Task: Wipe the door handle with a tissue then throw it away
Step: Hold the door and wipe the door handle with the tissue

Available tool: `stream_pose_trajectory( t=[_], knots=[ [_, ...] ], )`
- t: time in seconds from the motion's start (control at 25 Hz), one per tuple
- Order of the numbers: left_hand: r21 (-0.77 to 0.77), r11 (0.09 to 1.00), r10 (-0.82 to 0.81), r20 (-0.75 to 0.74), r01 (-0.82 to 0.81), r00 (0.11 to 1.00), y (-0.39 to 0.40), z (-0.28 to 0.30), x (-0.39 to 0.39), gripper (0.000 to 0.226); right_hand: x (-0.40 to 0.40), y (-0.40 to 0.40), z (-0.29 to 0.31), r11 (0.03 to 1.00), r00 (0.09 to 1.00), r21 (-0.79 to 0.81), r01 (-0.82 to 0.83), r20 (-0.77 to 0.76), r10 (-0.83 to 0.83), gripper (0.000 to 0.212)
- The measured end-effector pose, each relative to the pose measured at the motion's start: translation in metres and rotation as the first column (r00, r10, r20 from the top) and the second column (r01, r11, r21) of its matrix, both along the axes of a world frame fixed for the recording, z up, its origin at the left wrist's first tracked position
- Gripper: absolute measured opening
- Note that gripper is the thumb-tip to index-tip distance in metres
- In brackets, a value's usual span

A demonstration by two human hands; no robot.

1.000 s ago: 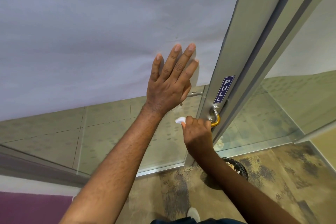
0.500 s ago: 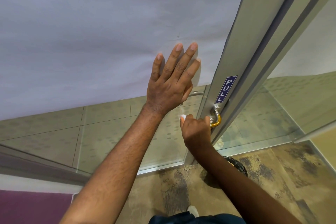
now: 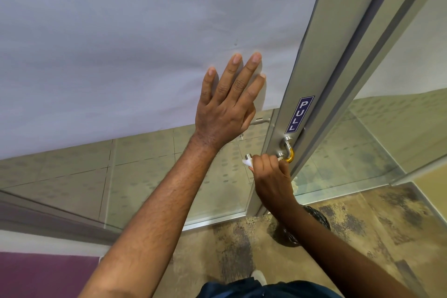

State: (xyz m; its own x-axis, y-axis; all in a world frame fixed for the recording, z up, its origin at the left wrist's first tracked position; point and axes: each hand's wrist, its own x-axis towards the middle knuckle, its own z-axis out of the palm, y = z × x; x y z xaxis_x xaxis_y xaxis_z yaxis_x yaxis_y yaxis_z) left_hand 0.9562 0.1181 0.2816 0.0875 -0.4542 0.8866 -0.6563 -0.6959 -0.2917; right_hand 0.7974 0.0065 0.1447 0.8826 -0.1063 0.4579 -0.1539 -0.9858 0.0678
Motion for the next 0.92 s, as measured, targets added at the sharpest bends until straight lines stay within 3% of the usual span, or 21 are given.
stream_pose_trajectory(
  t=[0.16, 0.32, 0.36, 0.48, 0.76, 0.92],
  knots=[
    [0.005, 1.0, 0.008, -0.01, -0.008, 1.0, 0.001, 0.0, 0.001, 0.062, 0.016, 0.013, 0.014, 1.0, 0.997, -0.021, 0.017, 0.075, -0.015, 0.034],
    [0.013, 1.0, 0.006, -0.008, -0.006, 1.0, 0.001, -0.002, 0.001, 0.063, 0.035, 0.022, 0.032, 0.995, 0.958, -0.015, 0.101, -0.27, -0.101, 0.013],
    [0.009, 1.0, 0.004, -0.013, -0.004, 1.0, 0.001, -0.002, 0.001, 0.064, 0.035, 0.023, 0.032, 0.994, 0.964, 0.006, 0.109, -0.244, -0.104, 0.016],
    [0.004, 1.0, 0.003, -0.015, -0.003, 1.0, 0.0, -0.002, 0.002, 0.064, 0.016, 0.014, 0.017, 1.0, 0.997, 0.012, 0.027, 0.069, -0.028, 0.029],
    [0.006, 1.0, -0.01, -0.015, 0.01, 1.0, -0.001, -0.002, 0.001, 0.063, -0.009, -0.033, -0.001, 0.995, 0.996, -0.062, -0.083, -0.047, 0.081, 0.012],
    [0.007, 1.0, -0.009, -0.014, 0.01, 1.0, 0.0, -0.002, 0.002, 0.062, 0.003, -0.025, 0.004, 0.994, 0.998, -0.085, -0.063, -0.023, 0.061, 0.038]
  ],
)
